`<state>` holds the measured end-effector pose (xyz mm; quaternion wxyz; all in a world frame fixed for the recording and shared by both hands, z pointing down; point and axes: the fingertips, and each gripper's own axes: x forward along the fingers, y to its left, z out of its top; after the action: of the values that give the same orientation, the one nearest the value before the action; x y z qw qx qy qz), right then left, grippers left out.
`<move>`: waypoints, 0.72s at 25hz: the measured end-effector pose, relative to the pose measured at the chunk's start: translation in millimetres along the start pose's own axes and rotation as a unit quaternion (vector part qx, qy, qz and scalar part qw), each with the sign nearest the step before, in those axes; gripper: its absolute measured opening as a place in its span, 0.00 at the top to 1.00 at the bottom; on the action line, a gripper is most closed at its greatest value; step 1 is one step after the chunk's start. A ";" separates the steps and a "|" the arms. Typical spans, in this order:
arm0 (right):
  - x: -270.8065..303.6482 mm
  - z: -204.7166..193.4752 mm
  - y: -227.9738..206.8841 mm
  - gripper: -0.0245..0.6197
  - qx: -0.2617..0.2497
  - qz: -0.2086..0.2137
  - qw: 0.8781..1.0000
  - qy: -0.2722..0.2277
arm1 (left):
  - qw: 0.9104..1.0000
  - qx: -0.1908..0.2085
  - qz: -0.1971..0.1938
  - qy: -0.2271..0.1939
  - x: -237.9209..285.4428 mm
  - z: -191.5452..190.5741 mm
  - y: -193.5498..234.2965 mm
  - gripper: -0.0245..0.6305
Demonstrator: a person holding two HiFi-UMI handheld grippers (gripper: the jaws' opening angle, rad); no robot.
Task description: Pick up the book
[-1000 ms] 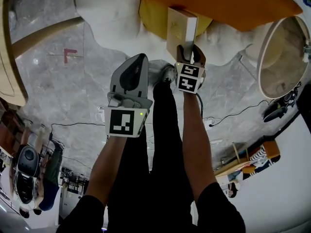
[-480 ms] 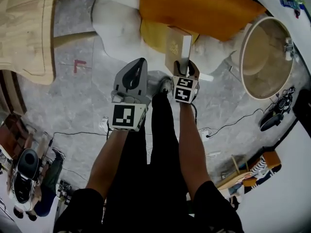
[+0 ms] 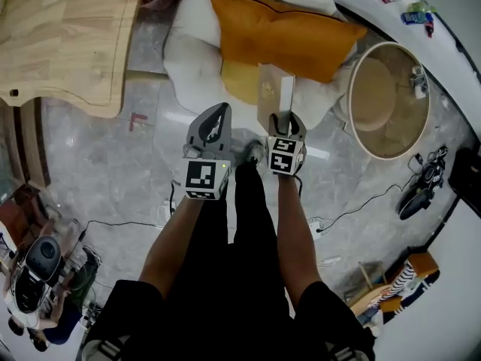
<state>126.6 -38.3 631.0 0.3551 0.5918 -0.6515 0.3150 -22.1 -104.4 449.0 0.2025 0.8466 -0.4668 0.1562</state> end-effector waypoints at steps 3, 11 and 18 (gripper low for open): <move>-33.8 14.0 -0.2 0.61 -0.007 -0.001 1.000 -0.014 | 1.000 0.004 -0.004 -0.006 -19.4 18.5 -13.7 0.95; -109.4 45.3 -15.3 0.61 0.004 -0.010 0.998 -0.056 | 0.999 0.032 -0.013 -0.021 -58.3 61.9 -39.5 0.95; -180.0 68.0 -18.3 0.61 -0.020 -0.010 0.995 -0.099 | 0.998 0.047 -0.036 -0.034 -95.2 88.1 -78.2 0.95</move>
<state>147.3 1.9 443.1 0.3036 0.6198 -0.6833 0.2383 2.2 -40.5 313.9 0.1521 0.8764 -0.4345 0.1414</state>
